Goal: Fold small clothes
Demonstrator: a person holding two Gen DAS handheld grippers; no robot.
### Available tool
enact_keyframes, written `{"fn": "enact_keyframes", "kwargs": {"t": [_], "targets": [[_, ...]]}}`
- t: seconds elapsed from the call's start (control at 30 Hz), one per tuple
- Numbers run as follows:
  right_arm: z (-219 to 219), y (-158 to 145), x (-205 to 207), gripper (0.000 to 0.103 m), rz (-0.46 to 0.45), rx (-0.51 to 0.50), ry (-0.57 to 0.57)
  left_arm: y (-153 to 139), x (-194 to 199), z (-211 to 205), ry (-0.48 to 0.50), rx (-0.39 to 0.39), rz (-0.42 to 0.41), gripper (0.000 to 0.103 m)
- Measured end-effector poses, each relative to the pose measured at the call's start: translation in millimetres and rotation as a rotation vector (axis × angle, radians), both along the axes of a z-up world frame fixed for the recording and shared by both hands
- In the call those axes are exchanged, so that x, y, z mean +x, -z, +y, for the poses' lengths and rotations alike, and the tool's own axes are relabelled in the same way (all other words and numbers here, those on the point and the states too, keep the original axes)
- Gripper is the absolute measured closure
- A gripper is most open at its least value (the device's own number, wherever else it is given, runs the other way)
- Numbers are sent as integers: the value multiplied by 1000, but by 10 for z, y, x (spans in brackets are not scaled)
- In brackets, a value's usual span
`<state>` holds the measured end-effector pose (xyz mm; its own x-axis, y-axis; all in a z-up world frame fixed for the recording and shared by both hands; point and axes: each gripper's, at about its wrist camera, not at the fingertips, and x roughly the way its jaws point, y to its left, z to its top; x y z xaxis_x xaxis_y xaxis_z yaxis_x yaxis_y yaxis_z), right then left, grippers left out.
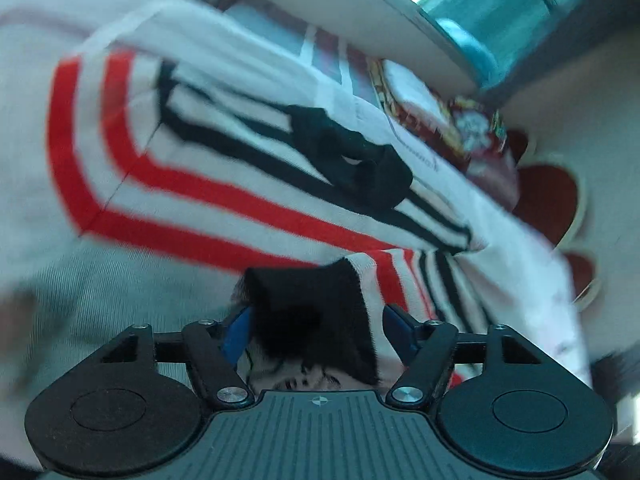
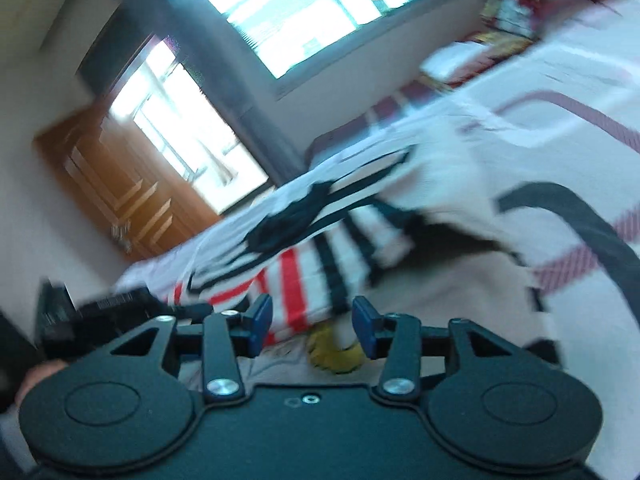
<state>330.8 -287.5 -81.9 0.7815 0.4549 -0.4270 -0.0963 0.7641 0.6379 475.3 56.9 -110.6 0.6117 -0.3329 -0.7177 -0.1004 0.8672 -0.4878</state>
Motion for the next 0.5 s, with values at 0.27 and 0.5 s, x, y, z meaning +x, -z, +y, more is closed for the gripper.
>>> {"fn": "enact_keyframes", "kwargs": {"t": [0.27,0.5], "targets": [[-667,436,196,41,102,468,185,-205,16,-134,107,202,-92,97],[-877,725,296,47,140,699,271,-290,-168,269,42,196,-118,97]]}}
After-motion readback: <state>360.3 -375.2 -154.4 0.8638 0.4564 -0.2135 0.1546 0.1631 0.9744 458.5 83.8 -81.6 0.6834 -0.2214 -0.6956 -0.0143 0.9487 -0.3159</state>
